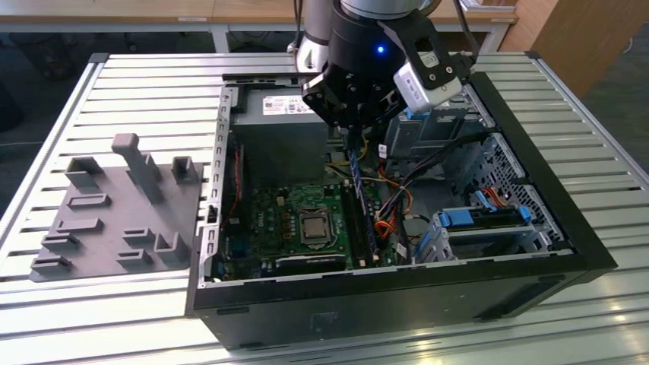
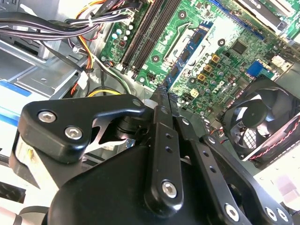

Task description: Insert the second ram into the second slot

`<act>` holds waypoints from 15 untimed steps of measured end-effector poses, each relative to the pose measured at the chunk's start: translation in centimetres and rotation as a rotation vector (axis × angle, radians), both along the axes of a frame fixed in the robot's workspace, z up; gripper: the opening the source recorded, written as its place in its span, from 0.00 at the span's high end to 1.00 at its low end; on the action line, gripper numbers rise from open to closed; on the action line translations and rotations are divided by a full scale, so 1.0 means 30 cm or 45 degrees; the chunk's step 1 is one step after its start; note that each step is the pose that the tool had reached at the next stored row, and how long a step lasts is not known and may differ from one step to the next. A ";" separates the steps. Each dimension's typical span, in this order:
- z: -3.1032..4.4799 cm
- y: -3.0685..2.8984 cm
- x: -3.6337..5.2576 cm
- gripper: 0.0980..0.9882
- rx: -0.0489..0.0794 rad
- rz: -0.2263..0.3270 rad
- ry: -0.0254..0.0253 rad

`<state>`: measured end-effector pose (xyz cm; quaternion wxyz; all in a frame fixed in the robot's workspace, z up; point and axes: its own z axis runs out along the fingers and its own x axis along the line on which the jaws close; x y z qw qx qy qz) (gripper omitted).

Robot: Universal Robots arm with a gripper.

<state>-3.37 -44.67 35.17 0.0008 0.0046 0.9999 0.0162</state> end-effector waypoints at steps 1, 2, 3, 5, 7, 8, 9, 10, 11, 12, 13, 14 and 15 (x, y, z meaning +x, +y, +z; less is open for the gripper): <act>0.000 0.000 0.000 0.98 0.000 0.000 0.0000; 0.000 0.000 0.000 0.98 0.000 0.000 0.0000; 0.000 0.000 0.000 0.98 0.000 0.000 0.0000; 0.000 0.000 0.000 0.98 0.000 0.000 0.0000; -0.004 0.000 0.000 0.98 0.000 0.000 0.0000; -0.007 0.000 0.000 0.98 0.000 0.000 0.0000; -0.015 0.000 0.000 0.98 0.000 0.000 0.0000; -0.015 0.000 0.000 0.98 0.000 0.000 0.0000; -0.015 0.000 0.000 0.98 0.000 0.000 0.0000; -0.015 0.000 0.000 0.98 0.000 0.000 0.0000; -0.015 0.000 0.000 0.98 0.000 0.000 0.0000; -0.016 0.000 0.000 0.98 0.000 0.000 0.0000; -0.016 0.000 0.000 0.98 0.000 0.000 0.0000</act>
